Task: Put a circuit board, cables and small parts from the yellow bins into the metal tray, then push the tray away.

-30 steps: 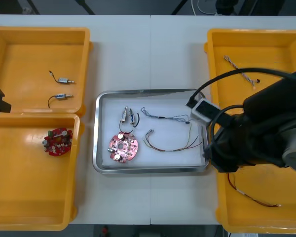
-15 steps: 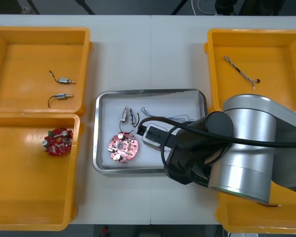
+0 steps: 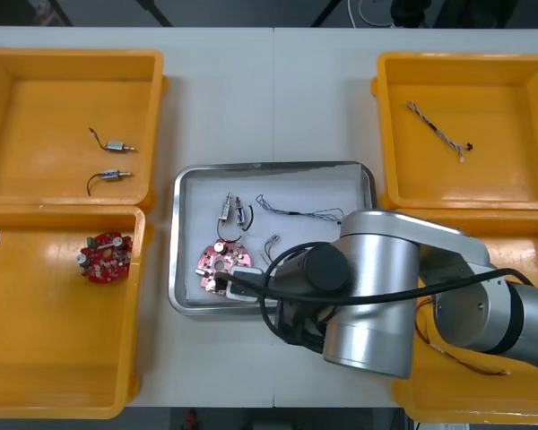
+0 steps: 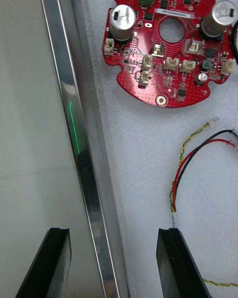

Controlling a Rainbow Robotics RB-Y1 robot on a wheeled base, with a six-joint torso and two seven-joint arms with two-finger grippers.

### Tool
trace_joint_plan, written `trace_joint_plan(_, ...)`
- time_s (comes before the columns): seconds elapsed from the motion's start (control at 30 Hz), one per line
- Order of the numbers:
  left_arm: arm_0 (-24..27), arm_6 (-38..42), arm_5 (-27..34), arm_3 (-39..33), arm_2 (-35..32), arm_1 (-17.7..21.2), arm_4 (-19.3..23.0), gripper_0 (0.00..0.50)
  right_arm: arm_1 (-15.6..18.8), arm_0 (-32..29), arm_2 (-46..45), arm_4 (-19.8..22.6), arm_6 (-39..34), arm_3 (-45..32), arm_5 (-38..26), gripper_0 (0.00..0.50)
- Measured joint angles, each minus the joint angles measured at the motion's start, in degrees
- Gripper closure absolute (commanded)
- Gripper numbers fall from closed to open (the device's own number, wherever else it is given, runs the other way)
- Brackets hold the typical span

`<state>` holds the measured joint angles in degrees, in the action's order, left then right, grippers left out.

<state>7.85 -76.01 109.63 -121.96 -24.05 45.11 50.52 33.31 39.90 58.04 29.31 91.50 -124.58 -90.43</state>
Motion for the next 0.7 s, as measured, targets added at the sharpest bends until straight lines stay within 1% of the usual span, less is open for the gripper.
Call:
trace_joint_plan(0.23,0.0,0.0,0.0,0.0,0.0,0.0,0.01,0.0,-2.16,1.2,5.59,-4.97,0.0,3.68,1.77,0.0)
trace_joint_plan(0.4,0.0,0.0,0.0,0.0,0.0,0.0,0.01,0.0,-3.38,1.67,8.43,-7.44,0.0,6.06,2.0,0.0)
trace_joint_plan(0.7,0.0,0.0,0.0,0.0,0.0,0.01,0.02,0.0,-5.51,1.69,9.1,-7.72,0.0,9.63,2.19,0.0)
